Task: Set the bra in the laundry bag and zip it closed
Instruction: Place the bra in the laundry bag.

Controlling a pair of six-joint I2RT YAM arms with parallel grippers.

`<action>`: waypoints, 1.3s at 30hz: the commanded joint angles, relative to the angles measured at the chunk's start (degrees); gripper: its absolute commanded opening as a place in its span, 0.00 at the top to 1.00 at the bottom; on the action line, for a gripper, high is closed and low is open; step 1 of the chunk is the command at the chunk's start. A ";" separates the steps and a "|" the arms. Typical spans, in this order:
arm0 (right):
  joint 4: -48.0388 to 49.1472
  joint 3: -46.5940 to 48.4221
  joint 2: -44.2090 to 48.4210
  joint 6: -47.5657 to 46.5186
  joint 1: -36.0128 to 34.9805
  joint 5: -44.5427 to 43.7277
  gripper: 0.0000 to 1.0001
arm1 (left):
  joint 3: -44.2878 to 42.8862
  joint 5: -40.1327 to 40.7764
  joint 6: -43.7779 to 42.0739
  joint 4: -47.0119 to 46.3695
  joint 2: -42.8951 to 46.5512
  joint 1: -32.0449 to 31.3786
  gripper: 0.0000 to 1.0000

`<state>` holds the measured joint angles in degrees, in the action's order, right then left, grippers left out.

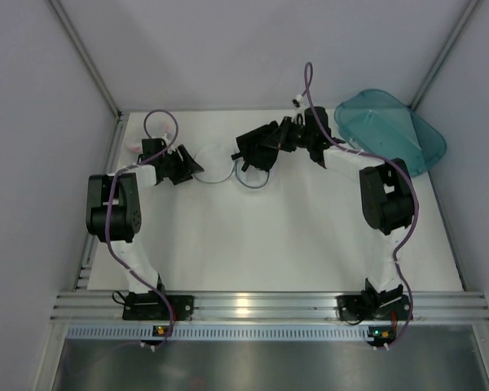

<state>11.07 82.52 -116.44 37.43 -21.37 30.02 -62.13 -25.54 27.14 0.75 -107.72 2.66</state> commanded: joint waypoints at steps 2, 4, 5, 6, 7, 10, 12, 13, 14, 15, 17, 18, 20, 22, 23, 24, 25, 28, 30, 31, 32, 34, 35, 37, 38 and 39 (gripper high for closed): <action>3.78 1.68 0.52 -1.13 -1.13 -2.07 1.00 | -1.15 -2.23 4.59 -7.78 -4.59 0.42 0.38; 2.91 1.77 0.52 -1.48 -1.05 -2.42 1.00 | -1.77 -2.23 5.56 -8.57 -5.83 0.42 0.40; 2.30 1.94 0.43 -2.27 -1.05 -2.77 1.00 | -1.94 -2.32 5.91 -8.75 -6.88 0.42 0.40; 2.11 1.59 0.51 -2.53 -1.05 -3.12 1.00 | -2.38 -2.50 6.35 -9.01 -7.32 0.42 0.45; 1.59 1.50 0.69 -2.80 -1.05 -3.21 1.00 | -2.64 -2.50 6.61 -9.28 -7.76 0.33 0.47; 1.06 1.15 0.95 -3.24 -1.22 -3.30 1.00 | -2.82 -2.85 7.49 -10.07 -8.82 0.33 0.56; 0.62 1.24 0.95 -3.59 -1.31 -3.48 1.00 | -2.73 -3.46 7.84 -10.24 -9.43 0.33 0.68; 0.36 1.24 1.13 -3.77 -1.40 -3.48 1.00 | -2.73 -3.73 7.85 -10.33 -9.35 0.33 0.72; 0.18 1.24 1.30 -4.03 -1.40 -3.56 1.00 | -2.65 -3.73 7.93 -10.25 -9.26 0.42 0.78; 0.01 1.15 1.39 -4.12 -1.40 -3.57 1.00 | -2.56 -3.90 7.76 -10.25 -8.83 0.33 0.84; -0.61 1.06 1.92 -4.73 -1.49 -3.83 1.00 | -1.95 -4.69 7.41 -10.16 -7.86 0.42 0.98; -0.70 0.89 2.10 -4.82 -1.49 -4.09 1.00 | -1.51 -4.96 6.97 -10.16 -7.16 0.42 1.00; -1.66 0.80 3.23 -5.78 -1.57 -4.27 1.00 | 0.33 -5.66 6.27 -9.46 -3.39 0.42 1.00; -2.98 0.80 4.82 -7.27 -1.49 -5.14 1.00 | 2.00 -5.92 5.12 -8.32 2.39 0.42 1.00; -3.85 0.89 5.43 -8.07 -1.49 -5.67 1.00 | 3.49 -6.10 4.69 -7.53 4.78 0.42 1.00; -5.69 1.15 6.13 -8.77 -1.57 -6.89 1.00 | 4.03 -6.45 4.42 -5.96 6.98 0.51 1.00; -6.58 1.15 7.53 -9.39 -1.66 -7.51 1.00 | 4.38 -6.89 4.33 -5.24 9.00 0.42 1.00; -9.39 0.97 10.35 -11.93 -2.10 -9.10 1.00 | 5.70 -7.77 4.77 -1.82 17.44 0.42 1.00; -10.89 1.33 11.84 -12.20 -2.36 -9.45 1.00 | 6.31 -7.94 5.29 -1.02 22.36 0.51 1.00; -12.72 1.24 12.46 -12.55 -2.63 -9.45 1.00 | 6.40 -8.12 5.47 1.59 23.60 0.42 1.00; -13.52 1.41 12.99 -13.08 -2.98 -9.89 1.00 | 6.41 -8.21 5.30 2.58 25.70 0.42 1.00; -17.28 2.20 14.14 -15.62 -4.20 -11.38 1.00 | 6.23 -7.95 5.21 4.86 27.12 0.42 1.00; -18.35 2.99 14.49 -16.50 -4.82 -12.08 1.00 | 6.23 -8.21 5.30 5.13 27.82 0.42 1.00; -21.51 3.70 14.93 -18.70 -6.40 -14.28 1.00 | 6.23 -9.35 5.56 5.31 29.14 0.51 1.00; -22.57 4.66 14.93 -19.14 -7.02 -15.25 1.00 | 6.14 -9.70 5.99 5.31 29.32 0.42 1.00; -23.28 5.01 14.49 -19.15 -7.81 -15.60 1.00 | 6.14 -10.14 6.09 5.22 29.67 0.51 1.00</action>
<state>-7.29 83.90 -104.01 21.96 -26.06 17.69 -56.34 -33.69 32.88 3.40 -79.24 2.92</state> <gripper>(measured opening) 0.049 0.015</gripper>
